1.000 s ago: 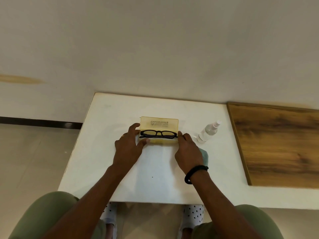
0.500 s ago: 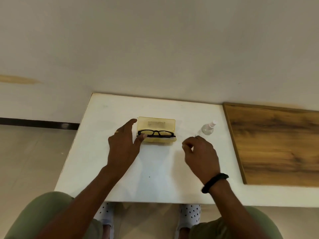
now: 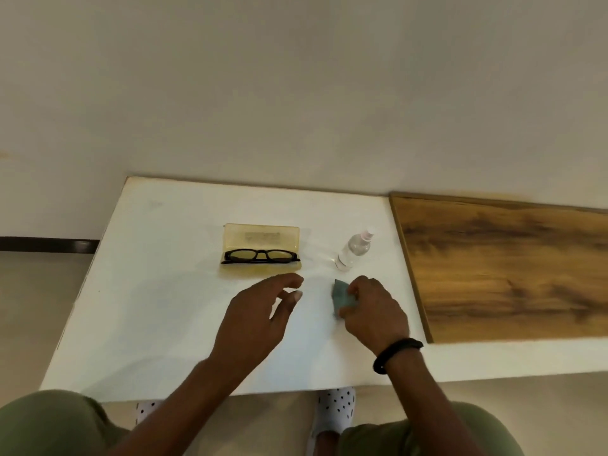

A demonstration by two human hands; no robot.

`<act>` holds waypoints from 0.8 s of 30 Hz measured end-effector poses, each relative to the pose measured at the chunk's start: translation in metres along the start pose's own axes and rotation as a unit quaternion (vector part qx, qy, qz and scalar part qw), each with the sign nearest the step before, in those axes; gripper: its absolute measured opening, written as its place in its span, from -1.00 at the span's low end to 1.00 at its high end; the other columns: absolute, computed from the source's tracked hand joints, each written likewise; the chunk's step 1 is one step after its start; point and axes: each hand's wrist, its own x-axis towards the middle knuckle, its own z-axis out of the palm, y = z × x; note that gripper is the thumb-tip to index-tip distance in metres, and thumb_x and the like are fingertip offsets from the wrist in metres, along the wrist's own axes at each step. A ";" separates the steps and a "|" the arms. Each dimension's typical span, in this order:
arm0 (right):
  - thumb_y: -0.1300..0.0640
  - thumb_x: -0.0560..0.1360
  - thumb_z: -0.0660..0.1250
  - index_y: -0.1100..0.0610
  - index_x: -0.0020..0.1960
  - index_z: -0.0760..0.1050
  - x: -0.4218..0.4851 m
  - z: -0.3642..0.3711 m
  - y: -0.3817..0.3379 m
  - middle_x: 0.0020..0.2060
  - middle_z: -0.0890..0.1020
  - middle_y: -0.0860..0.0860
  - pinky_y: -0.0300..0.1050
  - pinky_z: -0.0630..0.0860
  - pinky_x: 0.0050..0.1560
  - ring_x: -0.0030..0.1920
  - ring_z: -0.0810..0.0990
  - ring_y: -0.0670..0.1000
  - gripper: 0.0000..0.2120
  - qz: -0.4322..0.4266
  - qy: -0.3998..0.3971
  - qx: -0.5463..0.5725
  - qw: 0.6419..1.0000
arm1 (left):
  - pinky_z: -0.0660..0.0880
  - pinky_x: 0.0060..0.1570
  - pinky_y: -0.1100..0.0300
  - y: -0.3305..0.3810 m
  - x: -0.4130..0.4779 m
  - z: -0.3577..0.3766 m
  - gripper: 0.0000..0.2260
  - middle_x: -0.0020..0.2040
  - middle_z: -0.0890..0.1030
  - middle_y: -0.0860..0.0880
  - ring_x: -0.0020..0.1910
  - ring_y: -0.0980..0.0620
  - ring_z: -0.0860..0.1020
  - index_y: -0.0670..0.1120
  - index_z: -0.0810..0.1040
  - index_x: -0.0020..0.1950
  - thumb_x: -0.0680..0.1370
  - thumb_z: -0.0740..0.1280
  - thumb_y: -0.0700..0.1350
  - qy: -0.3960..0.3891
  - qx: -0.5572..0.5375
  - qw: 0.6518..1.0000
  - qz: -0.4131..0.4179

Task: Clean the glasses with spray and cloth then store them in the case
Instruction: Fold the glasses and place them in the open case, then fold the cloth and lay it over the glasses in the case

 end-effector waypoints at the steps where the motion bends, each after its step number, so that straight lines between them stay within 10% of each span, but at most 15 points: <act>1: 0.04 0.44 0.40 0.02 0.11 0.42 0.001 0.004 -0.003 0.02 0.47 -0.06 -0.14 0.42 -0.21 -0.07 0.57 0.05 -0.71 -0.005 -0.003 -0.024 1.000 | 0.51 0.06 0.36 -0.004 0.002 0.004 -0.72 0.09 0.62 0.31 0.04 0.33 0.57 0.14 0.57 0.23 0.60 0.21 0.16 -0.012 0.012 1.000 0.007; 8: 0.09 0.54 0.27 0.06 -0.18 0.56 0.006 0.001 -0.030 -0.31 0.64 -0.01 -0.03 0.57 -0.24 -0.28 0.61 0.05 -0.84 -0.020 0.037 0.108 0.993 | 0.50 0.00 0.40 -0.021 0.007 -0.003 -0.73 0.06 0.62 0.30 -0.01 0.32 0.58 0.16 0.57 0.21 0.58 0.22 0.18 -0.051 0.009 0.998 -0.029; 14: 0.17 0.61 0.26 0.15 0.00 0.66 -0.006 -0.013 -0.066 -0.22 0.72 0.07 -0.10 0.50 -0.21 -0.27 0.67 0.04 -0.81 -0.039 -0.094 0.479 0.872 | 0.43 -0.17 0.54 -0.010 0.016 -0.012 -0.84 -0.09 0.62 0.42 -0.06 0.40 0.57 0.30 0.52 0.09 0.55 0.37 0.08 -0.013 -0.135 0.986 -0.092; 24: 0.15 0.63 0.24 0.17 0.03 0.64 -0.004 -0.006 -0.077 -0.19 0.71 0.10 -0.06 0.48 -0.20 -0.24 0.66 0.06 -0.79 -0.031 -0.110 0.531 0.840 | 0.63 -0.17 0.21 -0.015 0.026 -0.025 -0.88 -0.14 0.71 0.20 -0.11 0.18 0.66 0.14 0.68 -0.02 0.59 0.35 -0.04 0.049 -0.234 0.961 -0.139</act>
